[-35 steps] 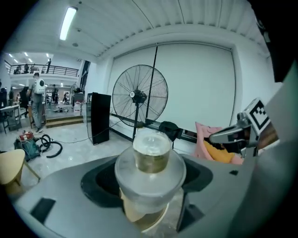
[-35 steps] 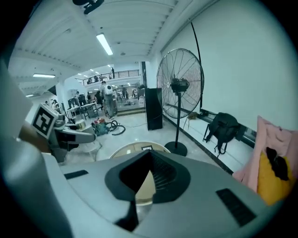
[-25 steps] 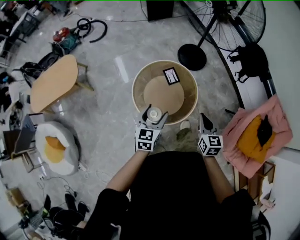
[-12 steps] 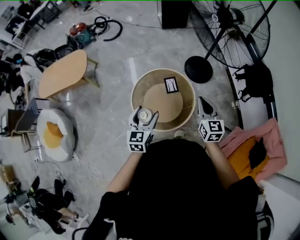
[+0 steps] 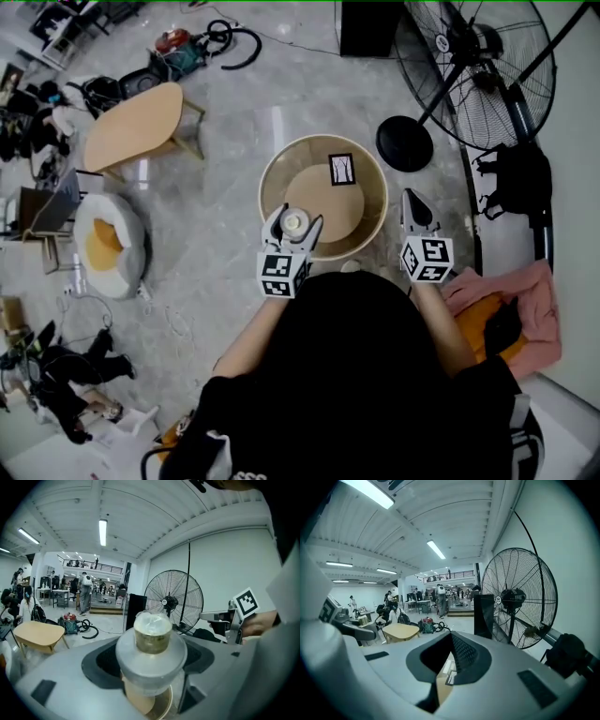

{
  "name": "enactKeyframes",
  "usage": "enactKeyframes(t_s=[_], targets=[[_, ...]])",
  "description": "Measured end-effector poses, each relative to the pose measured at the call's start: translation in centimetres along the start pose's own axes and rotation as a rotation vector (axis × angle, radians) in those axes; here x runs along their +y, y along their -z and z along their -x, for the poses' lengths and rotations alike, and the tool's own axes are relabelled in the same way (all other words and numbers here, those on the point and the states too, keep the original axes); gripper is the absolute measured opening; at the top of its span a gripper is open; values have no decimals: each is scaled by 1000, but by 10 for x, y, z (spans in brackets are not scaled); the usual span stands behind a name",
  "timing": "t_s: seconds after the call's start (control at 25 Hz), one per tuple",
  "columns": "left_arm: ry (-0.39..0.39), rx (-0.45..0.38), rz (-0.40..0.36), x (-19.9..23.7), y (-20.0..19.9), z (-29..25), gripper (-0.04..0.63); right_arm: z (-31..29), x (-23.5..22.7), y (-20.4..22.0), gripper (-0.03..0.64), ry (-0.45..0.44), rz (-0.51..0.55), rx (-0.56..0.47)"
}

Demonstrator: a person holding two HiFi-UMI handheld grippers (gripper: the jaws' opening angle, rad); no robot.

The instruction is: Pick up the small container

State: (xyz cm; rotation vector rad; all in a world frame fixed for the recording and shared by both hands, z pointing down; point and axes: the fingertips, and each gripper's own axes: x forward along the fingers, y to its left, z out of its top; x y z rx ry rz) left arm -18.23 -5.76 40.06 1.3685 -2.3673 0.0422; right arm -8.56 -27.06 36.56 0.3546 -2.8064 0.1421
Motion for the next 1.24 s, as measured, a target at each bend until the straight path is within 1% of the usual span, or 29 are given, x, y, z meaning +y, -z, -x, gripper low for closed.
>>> enactKeyframes(t_s=[0.4,0.72,1.24], targets=[[-39,6,9,-19,2,-13,348,-2,-25,7,15,-37,10,12],[-54,11,13,-14,-1,-15,348,-11,-28,2,15,-38,20,18],[-48,6,-3,-16,-1,-16,348,-9,-28,4,15,-40,15,14]])
